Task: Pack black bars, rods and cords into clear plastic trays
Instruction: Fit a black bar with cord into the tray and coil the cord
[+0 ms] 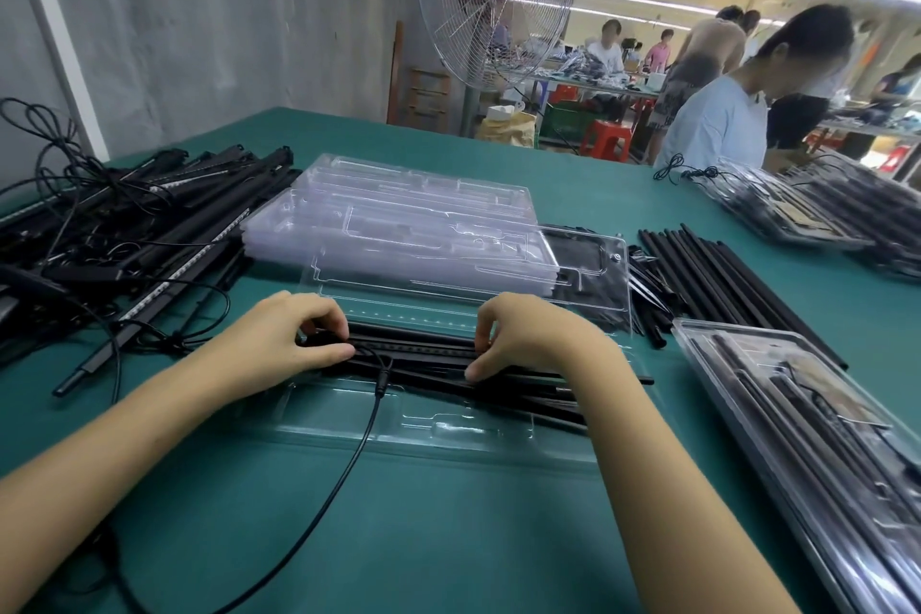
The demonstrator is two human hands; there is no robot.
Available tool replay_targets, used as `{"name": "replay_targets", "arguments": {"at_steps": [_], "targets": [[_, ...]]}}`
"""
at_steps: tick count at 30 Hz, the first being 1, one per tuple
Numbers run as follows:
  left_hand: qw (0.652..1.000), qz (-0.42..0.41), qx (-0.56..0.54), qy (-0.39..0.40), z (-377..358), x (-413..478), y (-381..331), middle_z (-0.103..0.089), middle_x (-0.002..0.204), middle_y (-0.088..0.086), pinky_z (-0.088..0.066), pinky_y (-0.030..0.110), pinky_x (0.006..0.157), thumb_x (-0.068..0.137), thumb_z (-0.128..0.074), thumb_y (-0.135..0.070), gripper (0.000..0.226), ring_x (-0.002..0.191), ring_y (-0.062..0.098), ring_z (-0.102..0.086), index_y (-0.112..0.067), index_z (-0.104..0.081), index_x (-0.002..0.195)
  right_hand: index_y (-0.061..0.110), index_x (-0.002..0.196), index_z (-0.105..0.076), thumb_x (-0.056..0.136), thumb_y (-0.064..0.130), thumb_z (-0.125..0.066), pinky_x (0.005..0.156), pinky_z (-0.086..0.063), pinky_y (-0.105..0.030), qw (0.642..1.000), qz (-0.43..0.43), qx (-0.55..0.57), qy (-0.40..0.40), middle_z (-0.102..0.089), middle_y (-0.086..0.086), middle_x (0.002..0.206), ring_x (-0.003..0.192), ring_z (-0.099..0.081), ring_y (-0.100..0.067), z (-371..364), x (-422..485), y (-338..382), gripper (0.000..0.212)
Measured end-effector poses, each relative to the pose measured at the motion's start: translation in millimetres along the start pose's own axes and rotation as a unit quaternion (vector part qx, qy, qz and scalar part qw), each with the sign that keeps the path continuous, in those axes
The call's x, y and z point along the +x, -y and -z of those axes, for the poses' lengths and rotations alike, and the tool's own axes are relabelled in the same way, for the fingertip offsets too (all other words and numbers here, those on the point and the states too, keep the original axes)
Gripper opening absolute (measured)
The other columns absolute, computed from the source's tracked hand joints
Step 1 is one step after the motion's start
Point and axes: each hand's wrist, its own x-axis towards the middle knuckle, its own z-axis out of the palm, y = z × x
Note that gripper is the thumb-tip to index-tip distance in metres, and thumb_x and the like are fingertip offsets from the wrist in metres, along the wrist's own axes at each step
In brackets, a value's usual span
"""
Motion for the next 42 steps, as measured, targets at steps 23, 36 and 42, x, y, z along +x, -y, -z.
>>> {"name": "replay_targets", "arguments": {"at_steps": [23, 36, 42], "targets": [[1.000, -0.007, 0.026, -0.004, 5, -3, 5, -0.061, 0.073, -0.020, -0.038, 0.017, 0.066, 0.076, -0.076, -0.032, 0.016, 0.079, -0.003, -0.052, -0.034, -0.060, 0.073, 0.007, 0.114, -0.062, 0.086, 0.006, -0.065, 0.061, -0.044, -0.018, 0.970, -0.231, -0.029, 0.070, -0.050, 0.005, 0.074, 0.073, -0.055, -0.013, 39, -41, -78, 0.029], [0.999, -0.014, 0.034, 0.029, 8, -4, 6, -0.060, 0.090, -0.026, -0.037, 0.023, 0.080, 0.082, -0.070, -0.033, 0.022, 0.094, -0.005, -0.045, -0.050, -0.057, 0.087, -0.003, 0.106, -0.065, 0.083, 0.012, -0.070, 0.053, -0.045, -0.023, 0.966, -0.256, 0.027, 0.007, -0.062, -0.006, 0.079, 0.060, -0.054, -0.016, 30, -31, -89, 0.028], [1.000, -0.013, 0.015, 0.022, 3, -5, 8, -0.060, 0.095, -0.033, -0.037, 0.024, 0.082, 0.085, -0.067, -0.031, 0.035, 0.094, -0.001, -0.042, -0.059, -0.053, 0.101, 0.001, 0.099, -0.067, 0.078, 0.007, -0.072, 0.089, -0.052, -0.036, 0.973, -0.226, -0.003, -0.045, -0.068, -0.012, 0.103, 0.097, -0.063, -0.025, 24, -26, -86, 0.022]]}}
